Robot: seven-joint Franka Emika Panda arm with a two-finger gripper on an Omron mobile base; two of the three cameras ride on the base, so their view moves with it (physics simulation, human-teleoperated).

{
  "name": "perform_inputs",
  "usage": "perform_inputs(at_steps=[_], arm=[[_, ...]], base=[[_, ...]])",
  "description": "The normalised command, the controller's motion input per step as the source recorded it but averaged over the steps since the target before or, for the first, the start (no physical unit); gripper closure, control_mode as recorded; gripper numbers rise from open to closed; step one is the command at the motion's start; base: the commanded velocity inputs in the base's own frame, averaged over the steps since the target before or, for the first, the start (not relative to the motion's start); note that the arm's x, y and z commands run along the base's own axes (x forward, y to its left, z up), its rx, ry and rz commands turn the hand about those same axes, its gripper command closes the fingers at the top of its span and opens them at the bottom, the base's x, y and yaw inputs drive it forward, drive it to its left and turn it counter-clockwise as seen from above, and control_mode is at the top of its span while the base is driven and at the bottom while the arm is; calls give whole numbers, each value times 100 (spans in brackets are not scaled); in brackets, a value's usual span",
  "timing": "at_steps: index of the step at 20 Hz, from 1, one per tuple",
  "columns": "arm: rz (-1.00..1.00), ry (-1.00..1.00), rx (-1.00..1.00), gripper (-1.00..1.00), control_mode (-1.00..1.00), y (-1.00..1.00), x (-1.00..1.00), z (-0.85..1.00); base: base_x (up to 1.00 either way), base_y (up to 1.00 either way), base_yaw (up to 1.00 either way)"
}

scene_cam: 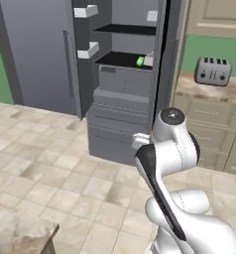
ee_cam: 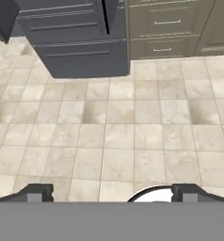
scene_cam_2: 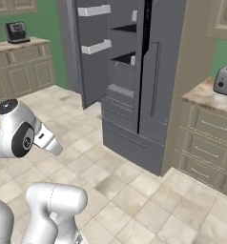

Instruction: Take the cheese, fish, and corn from the fridge and place them on the plate on the dining counter to create an appetizer plate.

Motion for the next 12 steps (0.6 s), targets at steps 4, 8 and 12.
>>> perform_inputs(at_steps=[4, 8, 12], arm=[[0, 0, 0, -100, 100, 0, 0, 0], [0, 0, 0, -100, 100, 0, 0, 0], [0, 0, 0, -100, 100, 0, 0, 0]], base=[[100, 0, 0], [100, 0, 1], [100, 15, 6]])
